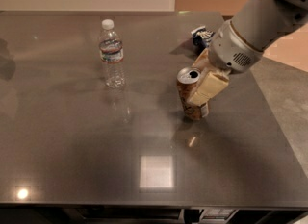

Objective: Knock orange can over

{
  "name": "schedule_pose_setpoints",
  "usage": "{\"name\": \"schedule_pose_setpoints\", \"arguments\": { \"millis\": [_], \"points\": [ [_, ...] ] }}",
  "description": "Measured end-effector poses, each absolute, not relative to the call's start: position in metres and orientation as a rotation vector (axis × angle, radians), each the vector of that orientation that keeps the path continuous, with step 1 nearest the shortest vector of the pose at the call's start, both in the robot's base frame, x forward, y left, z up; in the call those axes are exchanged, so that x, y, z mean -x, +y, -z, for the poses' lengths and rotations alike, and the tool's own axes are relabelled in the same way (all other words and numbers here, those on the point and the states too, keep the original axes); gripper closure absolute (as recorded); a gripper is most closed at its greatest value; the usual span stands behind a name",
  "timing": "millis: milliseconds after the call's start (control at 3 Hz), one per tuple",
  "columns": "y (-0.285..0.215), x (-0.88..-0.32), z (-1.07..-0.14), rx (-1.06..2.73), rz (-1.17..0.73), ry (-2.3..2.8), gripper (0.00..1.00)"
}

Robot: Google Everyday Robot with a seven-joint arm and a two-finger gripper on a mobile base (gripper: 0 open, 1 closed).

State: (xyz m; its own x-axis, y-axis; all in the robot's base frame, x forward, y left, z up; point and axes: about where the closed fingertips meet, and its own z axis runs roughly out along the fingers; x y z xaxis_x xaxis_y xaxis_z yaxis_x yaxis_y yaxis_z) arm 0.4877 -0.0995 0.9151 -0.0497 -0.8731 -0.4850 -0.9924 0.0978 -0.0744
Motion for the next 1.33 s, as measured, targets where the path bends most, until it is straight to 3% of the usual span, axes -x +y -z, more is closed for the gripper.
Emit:
{"name": "schedule_pose_setpoints", "arguments": {
  "millis": [1333],
  "points": [
    [-0.091, -0.524, -0.896, 2.254, 0.049, 2.078, 1.0]
  ]
}}
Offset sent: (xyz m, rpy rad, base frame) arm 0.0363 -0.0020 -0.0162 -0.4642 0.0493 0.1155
